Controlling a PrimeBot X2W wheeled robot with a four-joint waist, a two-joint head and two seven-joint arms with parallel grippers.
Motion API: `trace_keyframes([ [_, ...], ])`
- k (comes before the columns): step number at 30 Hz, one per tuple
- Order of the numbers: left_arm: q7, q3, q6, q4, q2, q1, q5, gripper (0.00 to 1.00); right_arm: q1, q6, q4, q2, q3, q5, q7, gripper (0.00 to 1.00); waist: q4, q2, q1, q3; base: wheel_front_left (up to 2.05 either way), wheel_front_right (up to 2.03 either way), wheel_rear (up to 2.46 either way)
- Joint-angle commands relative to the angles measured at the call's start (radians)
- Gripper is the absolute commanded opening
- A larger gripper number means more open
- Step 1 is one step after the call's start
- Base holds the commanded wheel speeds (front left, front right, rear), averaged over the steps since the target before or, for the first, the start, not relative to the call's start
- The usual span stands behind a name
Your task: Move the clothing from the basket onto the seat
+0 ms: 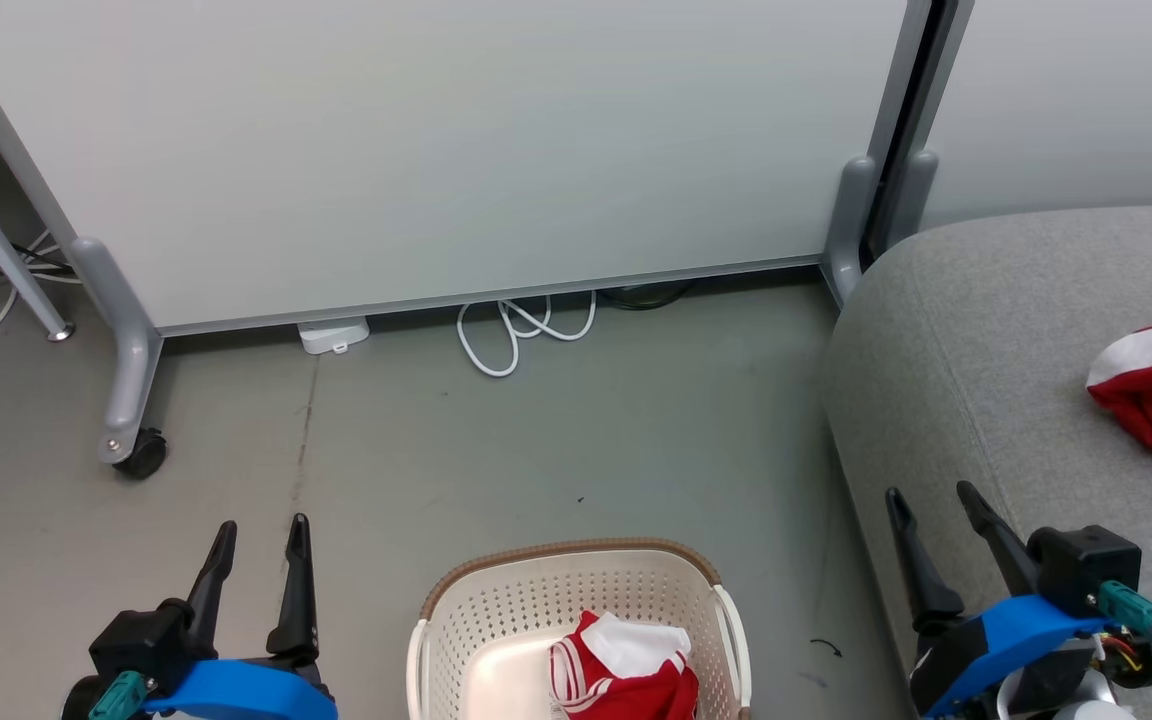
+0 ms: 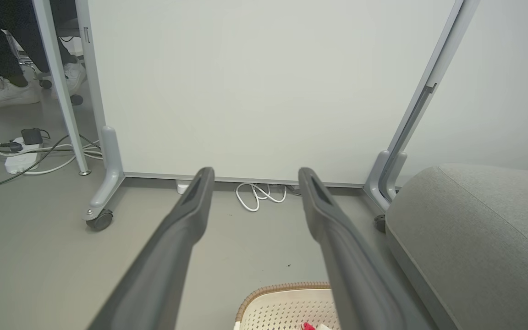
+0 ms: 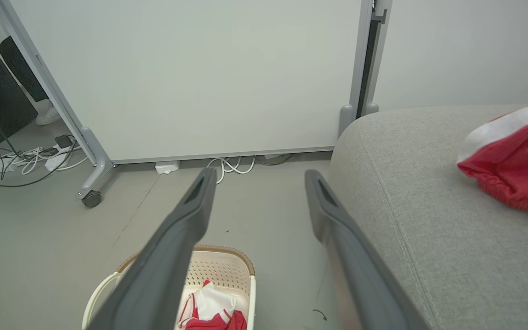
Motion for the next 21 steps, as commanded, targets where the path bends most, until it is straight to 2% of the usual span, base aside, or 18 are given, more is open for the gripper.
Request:
trace_keyframes([
  [1, -0.003, 0.001, -0.008, 0.001, 0.001, 0.001, 0.006, 1.00, 0.018, 0.000, -0.005, 0.001, -0.001, -0.003, 0.002, 1.00, 0.001, -0.0001, -0.0001, 0.000, 0.00, 0.00, 0.00],
  [13, -0.003, -0.019, -0.008, -0.002, 0.004, -0.028, 0.006, 1.00, 0.000, 0.000, -0.009, 0.001, 0.006, 0.014, -0.001, 1.00, -0.001, -0.0001, -0.0001, 0.033, 0.00, 0.00, 0.00],
  [21, -0.003, -0.093, -0.008, 0.045, -0.009, -0.105, -0.029, 1.00, -0.043, 0.000, -0.025, 0.001, 0.026, -0.001, -0.003, 1.00, -0.041, -0.0001, -0.0001, 0.122, 0.00, 0.00, 0.00],
])
